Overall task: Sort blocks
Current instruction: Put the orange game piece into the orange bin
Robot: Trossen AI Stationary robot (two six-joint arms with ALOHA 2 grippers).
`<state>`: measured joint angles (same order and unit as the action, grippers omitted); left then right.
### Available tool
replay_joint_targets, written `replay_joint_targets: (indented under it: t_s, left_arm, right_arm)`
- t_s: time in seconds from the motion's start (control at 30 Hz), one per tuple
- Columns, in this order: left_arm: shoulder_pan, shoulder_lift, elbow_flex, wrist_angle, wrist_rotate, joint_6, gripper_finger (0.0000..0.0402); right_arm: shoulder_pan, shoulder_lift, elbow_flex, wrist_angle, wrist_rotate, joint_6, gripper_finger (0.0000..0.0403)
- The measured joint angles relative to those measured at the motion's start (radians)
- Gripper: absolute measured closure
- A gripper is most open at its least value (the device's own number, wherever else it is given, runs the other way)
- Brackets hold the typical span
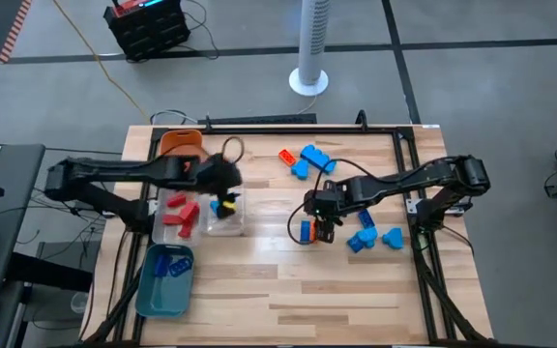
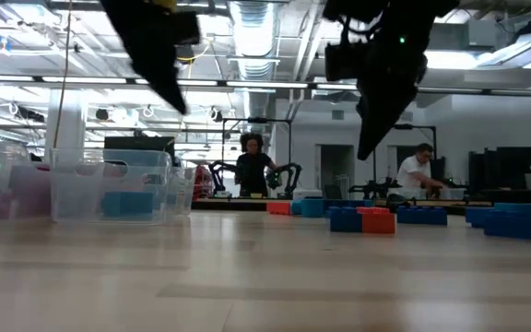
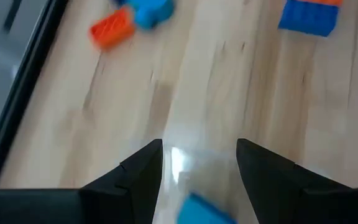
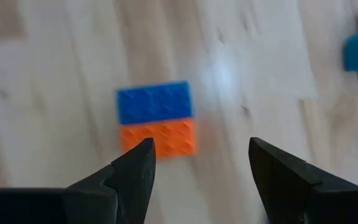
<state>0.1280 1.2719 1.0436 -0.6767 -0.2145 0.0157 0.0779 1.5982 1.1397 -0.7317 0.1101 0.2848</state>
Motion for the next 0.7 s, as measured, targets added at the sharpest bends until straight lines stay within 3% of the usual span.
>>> replay_joint_targets:
  t_s: [0.1, 0.2, 0.3, 0.47, 0.7]
  left_arm:
    - [0.067, 0.099, 0.052, 0.062, 0.122, 0.139, 0.0201]
    - [0.117, 0.216, 0.138, 0.052, 0.192, 0.202, 0.0201]
    - [0.151, 0.335, 0.233, 0.018, 0.21, 0.277, 0.0201]
    - [0.174, 0.493, 0.363, -0.021, 0.227, 0.439, 0.0201]
    - [0.204, 0.633, 0.494, -0.005, 0.23, 0.609, 0.0201]
  right_arm:
    - [0.053, 0.0, 0.0, 0.036, 0.014, 0.043, 0.0138]
    - [0.123, 0.0, 0.0, 0.011, 0.109, 0.085, 0.0138]
    - [0.181, 0.0, -0.024, 0.007, 0.178, 0.128, 0.0138]
    - [0.233, 0.0, -0.127, 0.093, 0.18, 0.185, 0.0145]
    - [0.187, -0.033, -0.253, 0.166, 0.183, 0.161, 0.0172]
